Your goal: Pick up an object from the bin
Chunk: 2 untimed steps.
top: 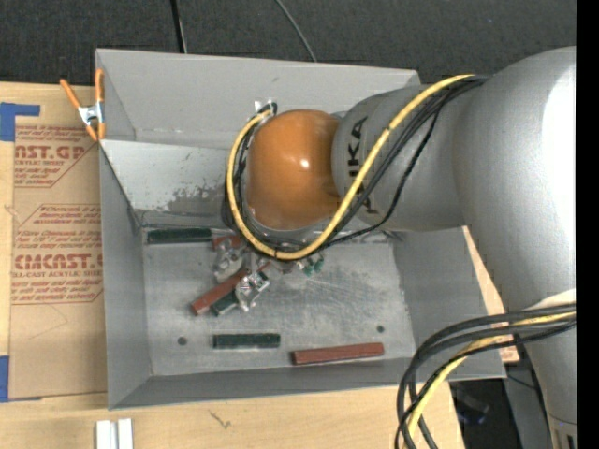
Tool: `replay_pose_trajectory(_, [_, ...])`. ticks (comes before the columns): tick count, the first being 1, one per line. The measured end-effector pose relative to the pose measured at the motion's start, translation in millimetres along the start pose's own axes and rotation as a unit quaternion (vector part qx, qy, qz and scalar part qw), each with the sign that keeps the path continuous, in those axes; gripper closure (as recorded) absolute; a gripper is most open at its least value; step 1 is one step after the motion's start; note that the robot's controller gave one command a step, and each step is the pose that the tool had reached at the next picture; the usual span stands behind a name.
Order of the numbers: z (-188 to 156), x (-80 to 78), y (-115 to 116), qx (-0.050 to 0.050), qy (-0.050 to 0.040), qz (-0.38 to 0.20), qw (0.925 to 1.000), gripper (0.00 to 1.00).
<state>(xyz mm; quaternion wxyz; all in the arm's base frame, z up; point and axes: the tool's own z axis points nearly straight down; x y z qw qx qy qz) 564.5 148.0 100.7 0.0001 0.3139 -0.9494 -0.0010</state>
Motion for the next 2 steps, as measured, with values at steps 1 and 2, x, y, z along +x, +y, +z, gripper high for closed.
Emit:
replay_pose_trajectory(1, [-12.8,0.4,0.3,0.0,0.0007,0.0,1.0,1.0])
replay_pose_trajectory(2, [-21.7,-0.7,-0.1,0.001,-0.0012,0.0,1.0,1.0])
